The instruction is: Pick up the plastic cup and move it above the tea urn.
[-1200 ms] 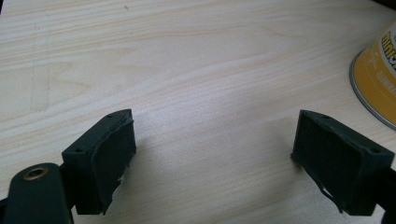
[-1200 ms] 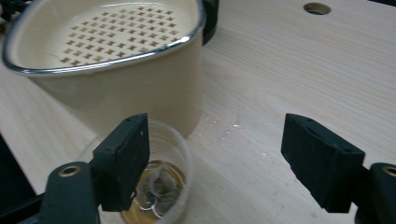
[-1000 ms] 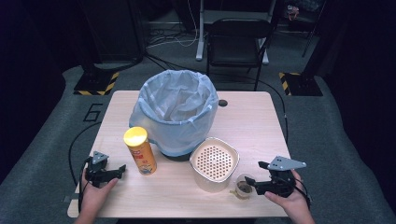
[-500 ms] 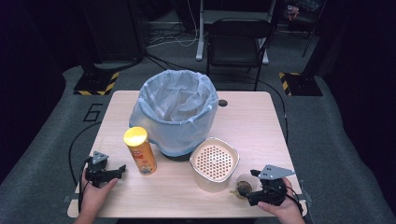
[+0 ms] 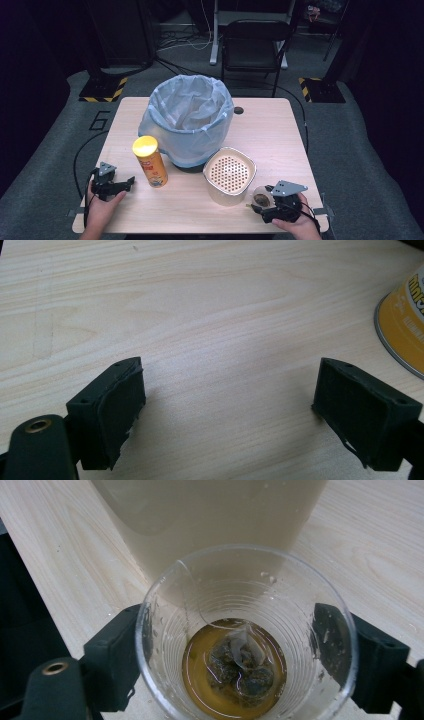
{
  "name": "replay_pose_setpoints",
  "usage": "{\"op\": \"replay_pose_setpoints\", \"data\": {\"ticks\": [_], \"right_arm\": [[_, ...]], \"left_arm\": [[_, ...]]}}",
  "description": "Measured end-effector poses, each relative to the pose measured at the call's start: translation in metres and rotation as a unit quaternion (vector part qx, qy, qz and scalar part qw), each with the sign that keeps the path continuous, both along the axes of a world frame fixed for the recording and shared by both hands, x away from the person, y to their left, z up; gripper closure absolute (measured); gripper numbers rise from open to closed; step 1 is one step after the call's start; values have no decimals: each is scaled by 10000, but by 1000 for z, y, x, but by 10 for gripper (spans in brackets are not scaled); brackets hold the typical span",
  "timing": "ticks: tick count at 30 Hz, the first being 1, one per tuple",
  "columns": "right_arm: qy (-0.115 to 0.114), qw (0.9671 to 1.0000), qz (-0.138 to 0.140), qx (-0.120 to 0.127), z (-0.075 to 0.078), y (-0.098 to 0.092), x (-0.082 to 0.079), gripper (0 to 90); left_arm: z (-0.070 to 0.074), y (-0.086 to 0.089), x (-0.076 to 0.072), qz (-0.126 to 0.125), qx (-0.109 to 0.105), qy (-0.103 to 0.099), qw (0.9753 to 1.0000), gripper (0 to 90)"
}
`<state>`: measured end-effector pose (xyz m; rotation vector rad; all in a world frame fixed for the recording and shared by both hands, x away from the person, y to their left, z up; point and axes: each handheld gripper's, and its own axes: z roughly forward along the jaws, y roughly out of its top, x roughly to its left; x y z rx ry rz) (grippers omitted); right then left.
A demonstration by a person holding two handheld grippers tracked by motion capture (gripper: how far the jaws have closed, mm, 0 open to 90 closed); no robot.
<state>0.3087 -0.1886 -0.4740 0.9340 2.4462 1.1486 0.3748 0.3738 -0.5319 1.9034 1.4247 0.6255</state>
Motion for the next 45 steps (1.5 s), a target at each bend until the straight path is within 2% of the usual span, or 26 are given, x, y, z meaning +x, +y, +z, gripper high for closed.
{"op": "replay_pose_setpoints", "data": {"ticks": [5, 11, 18, 26, 45], "right_arm": [[-65, 10000, -14, -8, -3, 0, 1, 204], [9, 10000, 26, -17, -6, 0, 2, 246], [-30, 10000, 51, -10, -8, 0, 2, 270], [-114, 9999, 78, 16, -7, 0, 1, 291], [-314, 9994, 73, -159, 0, -6, 0, 336]], "left_arm": [[0, 0, 0, -3, 9, -8, 10000, 129], [0, 0, 0, -1, 1, 1, 10000, 129], [0, 0, 0, 0, 4, -8, 10000, 129], [0, 0, 0, -3, 3, -2, 10000, 129], [1, 0, 0, -8, 16, 33, 10000, 129]]}}
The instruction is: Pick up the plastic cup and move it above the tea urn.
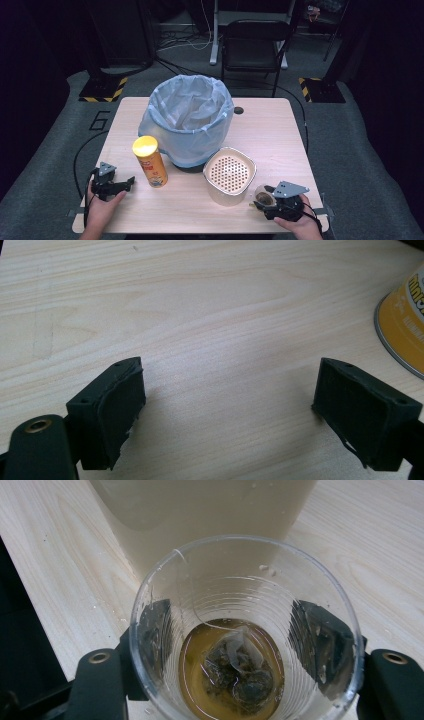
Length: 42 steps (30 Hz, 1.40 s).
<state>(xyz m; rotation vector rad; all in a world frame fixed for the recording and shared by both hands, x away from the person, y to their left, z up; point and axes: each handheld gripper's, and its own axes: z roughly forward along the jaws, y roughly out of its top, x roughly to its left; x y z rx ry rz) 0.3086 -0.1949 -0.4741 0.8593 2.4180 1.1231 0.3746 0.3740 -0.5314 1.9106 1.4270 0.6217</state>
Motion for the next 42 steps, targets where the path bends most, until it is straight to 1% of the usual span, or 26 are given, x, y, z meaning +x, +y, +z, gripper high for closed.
{"op": "replay_pose_setpoints", "data": {"ticks": [1, 4, 7, 9, 10, 11, 12, 13, 14, 15, 16, 17, 18, 20, 21, 22, 23, 24, 26, 27, 29, 32, 35, 36, 39, 42], "right_arm": [[-26, 10000, 7, -29, 1, -1, 0, 336], [-44, 10000, -7, -80, 3, -5, 1, 337], [-32, 10000, -34, -50, 4, -6, 2, 339], [-116, 9999, -36, -71, 7, -8, 3, 340], [-116, 9999, -36, -71, 7, -8, 3, 340], [-157, 9998, 60, -103, 8, -9, 4, 340], [-141, 9998, -66, -90, 10, -9, 4, 344], [-149, 9998, -75, -111, 10, -10, 5, 345], [-188, 9996, -10, -189, 12, -12, 7, 346], [-174, 9997, -72, -167, 13, -11, 7, 347], [-148, 9997, -65, -206, 15, -12, 7, 348], [-148, 9997, -65, -206, 15, -12, 7, 348], [-184, 9995, -25, -242, 19, -13, 8, 351], [-172, 9995, -14, -255, 22, -13, 9, 351], [-195, 9992, 8, -348, 27, -14, 10, 351], [-246, 9988, 31, -412, 30, -14, 10, 351], [-246, 9988, 31, -412, 30, -14, 10, 351], [-288, 9983, 63, -511, 33, -15, 11, 351], [-314, 9979, 2, -559, 37, -15, 12, 351], [-367, 9978, -1, -553, 42, -16, 14, 351], [-353, 9981, -3, -502, 44, -16, 15, 351], [-364, 9985, 17, -411, 52, -18, 18, 351], [-354, 9985, 44, -423, 56, -19, 20, 351], [-384, 9983, 66, -437, 58, -19, 23, 351], [-378, 9981, 53, -477, 62, -20, 26, 351], [-408, 9984, 35, -388, 70, -24, 33, 352]], "left_arm": [[0, 0, 0, 3, -2, -40, 10000, 129], [-1, 0, 0, 9, -11, -40, 10000, 129], [-1, 0, 0, 6, -14, -36, 10000, 129], [-1, 0, 0, 5, -10, -42, 10000, 129], [-1, 0, 0, 5, -10, -42, 10000, 129], [-1, 0, 0, 9, -13, -44, 10000, 129], [-1, 0, 0, 9, -14, -44, 10000, 129], [-1, 0, 0, 7, -13, -34, 10000, 129], [-1, 0, 0, 6, -10, -44, 10000, 129], [-1, 0, 0, 6, -10, -44, 10000, 129], [-1, 0, 0, 6, -14, -34, 10000, 129], [-1, 0, 0, 6, -14, -34, 10000, 129], [-1, 0, 0, 6, -14, -34, 10000, 129], [-1, 0, 0, 8, -12, -44, 10000, 129], [-1, 0, 0, 6, -12, -36, 10000, 129], [-1, 0, 0, 10, -19, -34, 10000, 129], [-1, 0, 0, 10, -19, -34, 10000, 129], [-1, 0, 0, 10, -13, -42, 10000, 129], [-1, 0, 0, 9, -17, -35, 10000, 129], [-1, 0, 0, 8, -10, -45, 10000, 129], [-1, 0, 0, 9, -11, -45, 10000, 129], [-1, 0, 0, 6, -13, -36, 10000, 129], [-1, 0, 0, 7, -15, -32, 10000, 129], [-1, 0, 0, 9, -18, -34, 10000, 129], [-1, 0, 0, 6, -7, -44, 10000, 129], [-1, 0, 0, 7, -15, -33, 10000, 129]]}}
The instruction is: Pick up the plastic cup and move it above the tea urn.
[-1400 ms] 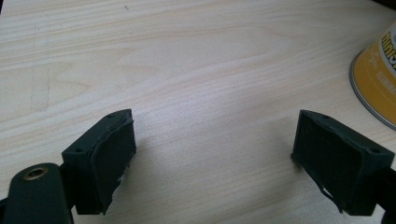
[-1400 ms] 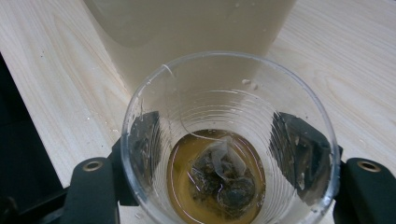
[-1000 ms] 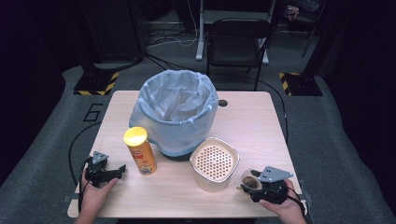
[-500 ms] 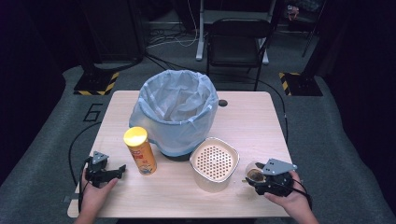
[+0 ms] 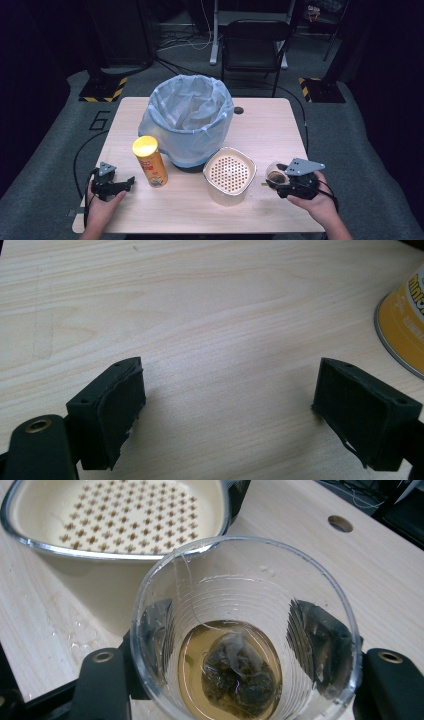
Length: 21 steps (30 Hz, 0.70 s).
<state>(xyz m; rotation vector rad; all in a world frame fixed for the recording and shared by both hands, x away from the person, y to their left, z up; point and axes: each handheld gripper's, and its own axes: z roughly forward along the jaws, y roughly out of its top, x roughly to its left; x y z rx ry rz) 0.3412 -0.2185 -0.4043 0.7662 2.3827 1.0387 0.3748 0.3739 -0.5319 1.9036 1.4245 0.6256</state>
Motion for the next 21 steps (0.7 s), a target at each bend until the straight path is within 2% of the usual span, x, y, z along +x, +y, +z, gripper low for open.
{"op": "replay_pose_setpoints", "data": {"ticks": [6, 8, 11, 14, 21], "right_arm": [[-73, 10000, 16, 35, 12, -1, 8, 352], [-167, 9999, 21, -41, 21, 1, 12, 353], [-226, 9997, 46, 49, 30, 2, 16, 354], [-299, 9995, 50, 29, 38, 4, 21, 354], [-303, 9995, 99, 66, 46, 8, 30, 354]], "left_arm": [[0, 0, 0, 2, -3, -1, 10000, 129], [0, 0, 0, 1, 0, 0, 10000, 129], [0, 0, 0, -1, 1, 0, 10000, 129], [0, 0, 0, -2, 7, -11, 10000, 129], [0, 0, 0, 1, 3, -10, 10000, 129]]}}
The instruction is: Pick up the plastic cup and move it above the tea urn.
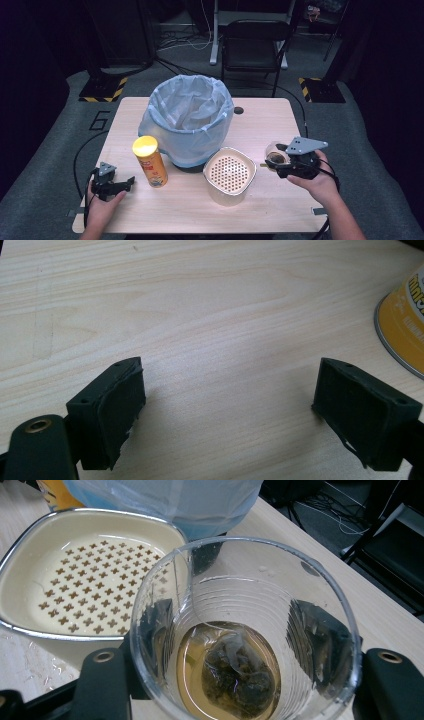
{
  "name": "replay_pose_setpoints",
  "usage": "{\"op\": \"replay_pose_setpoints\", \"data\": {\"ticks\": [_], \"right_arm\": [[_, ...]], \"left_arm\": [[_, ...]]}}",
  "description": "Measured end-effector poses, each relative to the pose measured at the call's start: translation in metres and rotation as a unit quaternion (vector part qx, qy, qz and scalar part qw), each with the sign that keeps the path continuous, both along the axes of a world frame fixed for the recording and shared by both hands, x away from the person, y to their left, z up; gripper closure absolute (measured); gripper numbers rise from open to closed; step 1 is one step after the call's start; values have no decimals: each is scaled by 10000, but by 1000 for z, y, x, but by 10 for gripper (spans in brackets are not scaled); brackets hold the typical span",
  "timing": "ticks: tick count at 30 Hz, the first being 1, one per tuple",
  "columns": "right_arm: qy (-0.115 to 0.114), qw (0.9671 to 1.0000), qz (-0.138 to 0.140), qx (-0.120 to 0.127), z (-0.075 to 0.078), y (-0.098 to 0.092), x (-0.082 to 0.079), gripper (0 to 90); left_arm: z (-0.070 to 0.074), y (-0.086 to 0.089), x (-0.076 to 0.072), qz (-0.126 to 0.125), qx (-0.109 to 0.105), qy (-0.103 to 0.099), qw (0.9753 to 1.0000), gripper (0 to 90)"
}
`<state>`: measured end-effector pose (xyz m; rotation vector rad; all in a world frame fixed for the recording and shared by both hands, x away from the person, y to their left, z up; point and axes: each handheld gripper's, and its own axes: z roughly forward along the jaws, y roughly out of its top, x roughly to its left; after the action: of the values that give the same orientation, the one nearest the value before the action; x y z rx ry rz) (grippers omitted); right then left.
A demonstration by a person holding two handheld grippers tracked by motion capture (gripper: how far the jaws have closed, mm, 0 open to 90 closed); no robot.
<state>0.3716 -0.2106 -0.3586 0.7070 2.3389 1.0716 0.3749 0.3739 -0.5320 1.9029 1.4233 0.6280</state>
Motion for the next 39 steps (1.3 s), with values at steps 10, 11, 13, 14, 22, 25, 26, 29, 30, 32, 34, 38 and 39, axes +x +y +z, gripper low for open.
{"op": "replay_pose_setpoints", "data": {"ticks": [10, 11, 13, 14, 22, 25, 26, 29, 30, 32, 34, 38, 39], "right_arm": [[17, 9998, 140, 174, 1, 7, 26, 356], [22, 9997, 178, 181, 0, 8, 29, 355], [6, 9997, 177, 162, 0, 11, 34, 356], [6, 9997, 177, 162, 0, 11, 34, 356], [-102, 9996, 260, 91, 1, 25, 52, 358], [-148, 9994, 306, 61, 2, 29, 56, 359], [-148, 9994, 306, 61, 2, 29, 56, 359], [-200, 9992, 358, 21, 3, 34, 59, 361], [-228, 9991, 369, -4, 4, 36, 59, 361], [-284, 9987, 420, -41, 5, 39, 60, 361], [-332, 9984, 448, -30, 6, 41, 60, 362], [-509, 9970, 556, -172, 8, 47, 60, 363], [-548, 9967, 571, -200, 9, 48, 59, 363]], "left_arm": [[0, 0, 0, 0, -5, 10, 10000, 129], [0, 0, 0, -3, 3, 1, 10000, 129], [0, 0, 0, -1, -4, 10, 10000, 129], [0, 0, 0, -1, -4, 10, 10000, 129], [0, 0, 0, -2, -5, 13, 10000, 129], [0, 0, 0, -7, 2, 10, 10000, 129], [0, 0, 0, -7, 2, 10, 10000, 129], [0, 0, 0, -6, -4, 14, 10000, 129], [0, 0, 0, 4, -42, 16, 10000, 129], [0, 0, 0, -7, -26, 2, 10000, 129], [0, 0, 0, -8, -25, 2, 10000, 129], [0, 0, 0, -7, -26, 1, 10000, 130], [0, 0, 0, -7, -26, 1, 10000, 129]]}}
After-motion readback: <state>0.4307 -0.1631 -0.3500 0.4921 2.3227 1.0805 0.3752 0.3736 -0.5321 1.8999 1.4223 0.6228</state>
